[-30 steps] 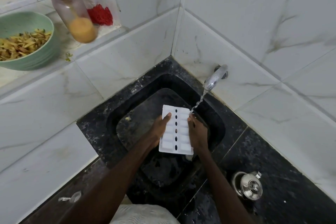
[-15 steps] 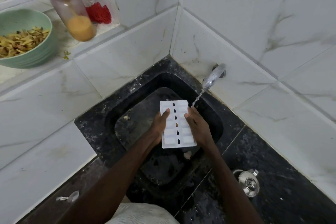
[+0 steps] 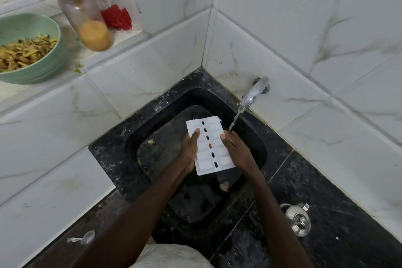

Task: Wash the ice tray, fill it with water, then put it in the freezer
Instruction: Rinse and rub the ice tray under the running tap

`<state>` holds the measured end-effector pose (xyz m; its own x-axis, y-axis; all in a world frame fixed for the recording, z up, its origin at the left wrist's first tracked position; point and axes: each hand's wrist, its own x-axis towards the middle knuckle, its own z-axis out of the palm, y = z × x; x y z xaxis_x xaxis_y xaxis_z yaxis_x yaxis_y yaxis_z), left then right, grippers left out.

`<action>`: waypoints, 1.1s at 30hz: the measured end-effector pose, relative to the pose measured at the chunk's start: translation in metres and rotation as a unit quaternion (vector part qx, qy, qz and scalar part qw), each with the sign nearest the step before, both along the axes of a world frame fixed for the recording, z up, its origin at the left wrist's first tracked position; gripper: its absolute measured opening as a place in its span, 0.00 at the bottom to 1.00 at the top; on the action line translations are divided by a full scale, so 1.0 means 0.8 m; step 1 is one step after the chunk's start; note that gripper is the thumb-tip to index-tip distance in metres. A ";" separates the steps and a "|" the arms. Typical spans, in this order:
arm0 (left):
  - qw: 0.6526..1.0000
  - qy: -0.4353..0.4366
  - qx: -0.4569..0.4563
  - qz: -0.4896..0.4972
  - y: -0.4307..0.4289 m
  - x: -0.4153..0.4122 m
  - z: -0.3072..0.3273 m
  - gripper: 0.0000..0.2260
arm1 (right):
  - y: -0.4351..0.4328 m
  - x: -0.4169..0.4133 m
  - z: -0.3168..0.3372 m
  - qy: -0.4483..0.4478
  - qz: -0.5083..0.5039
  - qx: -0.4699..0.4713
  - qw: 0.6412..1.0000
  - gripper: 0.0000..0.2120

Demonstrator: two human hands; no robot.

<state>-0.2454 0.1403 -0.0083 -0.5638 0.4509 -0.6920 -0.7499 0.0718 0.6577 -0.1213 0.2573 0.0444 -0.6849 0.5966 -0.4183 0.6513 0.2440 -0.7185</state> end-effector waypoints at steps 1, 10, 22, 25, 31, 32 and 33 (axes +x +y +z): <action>1.000 0.002 0.000 0.011 0.001 -0.002 0.001 0.17 | 0.000 0.000 0.003 -0.002 -0.007 -0.002 1.000 0.26; 0.999 -0.015 0.008 -0.028 0.003 0.002 0.003 0.17 | 0.001 0.003 0.010 0.003 0.016 0.010 1.000 0.27; 0.987 0.022 -0.014 0.161 0.001 -0.022 -0.001 0.17 | -0.011 0.026 0.007 0.066 -0.006 -0.011 0.998 0.20; 0.985 0.016 0.015 0.173 0.008 -0.015 -0.002 0.18 | -0.020 0.031 -0.005 0.082 -0.044 0.025 0.995 0.31; 0.981 0.013 0.035 0.188 0.014 -0.011 -0.007 0.21 | -0.026 0.030 0.001 0.087 -0.033 0.161 0.983 0.24; 0.981 0.011 0.044 0.190 0.015 -0.012 -0.005 0.21 | -0.027 0.031 -0.003 0.072 -0.019 0.169 0.983 0.25; 0.981 0.008 0.049 0.189 0.017 -0.012 -0.002 0.20 | -0.028 0.031 -0.009 0.058 0.000 0.178 0.982 0.26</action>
<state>-0.2548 0.1535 -0.0102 -0.7136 0.2716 -0.6457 -0.7005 -0.2745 0.6587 -0.0962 0.2345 0.0372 -0.7162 0.6904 -0.1021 0.5699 0.4940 -0.6566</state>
